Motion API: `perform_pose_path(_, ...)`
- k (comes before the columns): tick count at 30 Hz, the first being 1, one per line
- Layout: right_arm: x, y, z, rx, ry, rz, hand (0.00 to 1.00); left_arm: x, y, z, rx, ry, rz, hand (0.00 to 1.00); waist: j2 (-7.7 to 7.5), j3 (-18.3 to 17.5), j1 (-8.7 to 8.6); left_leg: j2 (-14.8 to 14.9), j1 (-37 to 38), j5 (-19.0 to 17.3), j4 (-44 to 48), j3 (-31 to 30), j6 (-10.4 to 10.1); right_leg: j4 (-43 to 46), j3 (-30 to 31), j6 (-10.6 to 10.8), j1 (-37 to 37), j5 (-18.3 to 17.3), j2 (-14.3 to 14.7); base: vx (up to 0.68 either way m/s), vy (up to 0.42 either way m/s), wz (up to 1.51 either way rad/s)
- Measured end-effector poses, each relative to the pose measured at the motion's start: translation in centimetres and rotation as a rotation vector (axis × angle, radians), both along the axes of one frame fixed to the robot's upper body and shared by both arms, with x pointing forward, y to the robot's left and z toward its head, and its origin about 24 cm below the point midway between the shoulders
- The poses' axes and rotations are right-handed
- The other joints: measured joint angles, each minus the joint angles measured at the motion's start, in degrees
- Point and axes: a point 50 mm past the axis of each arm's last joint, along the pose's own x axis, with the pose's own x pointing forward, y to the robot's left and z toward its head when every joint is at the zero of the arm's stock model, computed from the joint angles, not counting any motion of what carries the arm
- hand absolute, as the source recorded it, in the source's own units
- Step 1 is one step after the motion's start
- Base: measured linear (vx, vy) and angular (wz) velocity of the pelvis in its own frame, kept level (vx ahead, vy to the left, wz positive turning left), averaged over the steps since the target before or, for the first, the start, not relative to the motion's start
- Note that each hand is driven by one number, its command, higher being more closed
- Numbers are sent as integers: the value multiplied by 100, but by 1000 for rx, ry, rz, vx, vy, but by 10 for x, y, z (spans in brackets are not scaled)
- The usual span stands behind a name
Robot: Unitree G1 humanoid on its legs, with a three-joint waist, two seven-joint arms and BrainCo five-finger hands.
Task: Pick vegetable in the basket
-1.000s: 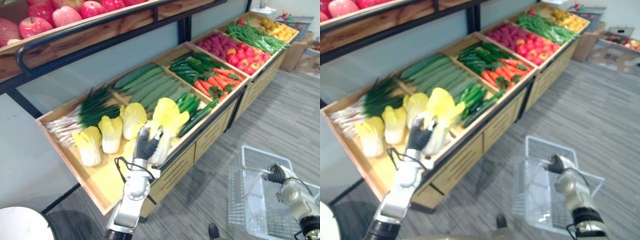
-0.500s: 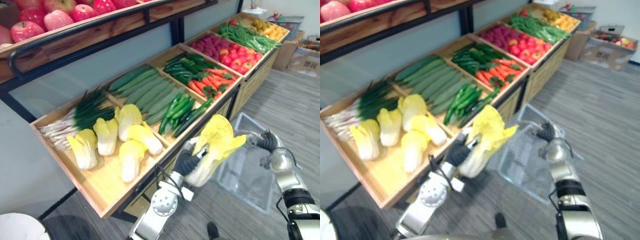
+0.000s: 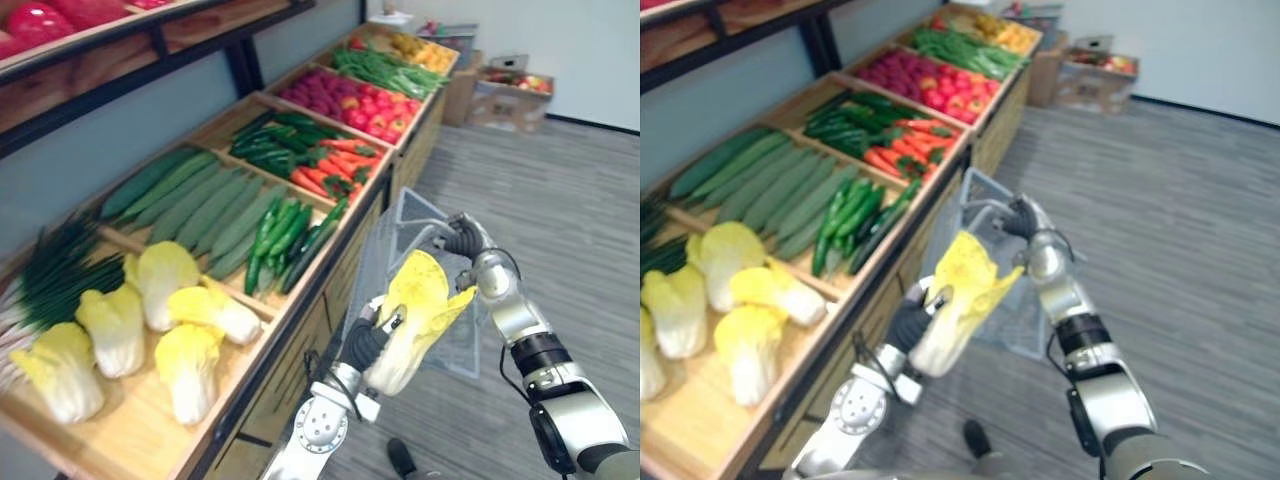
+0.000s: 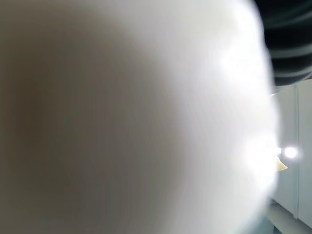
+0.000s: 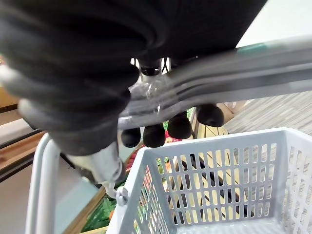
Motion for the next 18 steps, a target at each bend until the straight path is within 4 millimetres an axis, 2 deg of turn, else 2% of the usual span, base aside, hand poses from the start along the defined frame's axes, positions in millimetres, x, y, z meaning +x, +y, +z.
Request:
perform_pose_path(3, -1, 10, -4, -46, 30, 54, 100, 3, 5, 0, 9, -4, 22, 100, -44, 112, -28, 136, -32, -299, 485, 181, -22, 55, 258, 1, -28, 2, 76, -44, -42, -48)
perform_pose_path(8, -5, 15, -6, -59, 51, 106, 100, 5, 9, -1, 32, -4, 27, 100, 3, 284, -32, 278, -54, -612, 966, 312, -33, 82, 496, 21, -29, 16, 139, -60, -31, -26)
perform_pose_path(12, -11, 17, -12, -11, 87, 144, 100, 5, 8, -15, 100, 34, 6, 100, 74, 357, -37, 310, -59, -807, 1219, 421, -31, 84, 672, 48, -46, 32, 142, -57, -7, -21)
perform_pose_path(15, -15, 17, -17, 34, 111, 154, 100, 5, 7, -22, 150, 48, -9, 100, 71, 406, -48, 355, -76, -936, 1417, 477, -24, 84, 750, 58, -46, 38, 137, -63, -5, -14)
perform_pose_path(18, -22, 17, -21, 82, 123, 170, 100, 4, 6, -30, 202, 66, -24, 100, 67, 418, -146, 410, -162, -1060, 1632, 465, -5, 81, 762, 77, -76, 49, 113, -30, -4, -1)
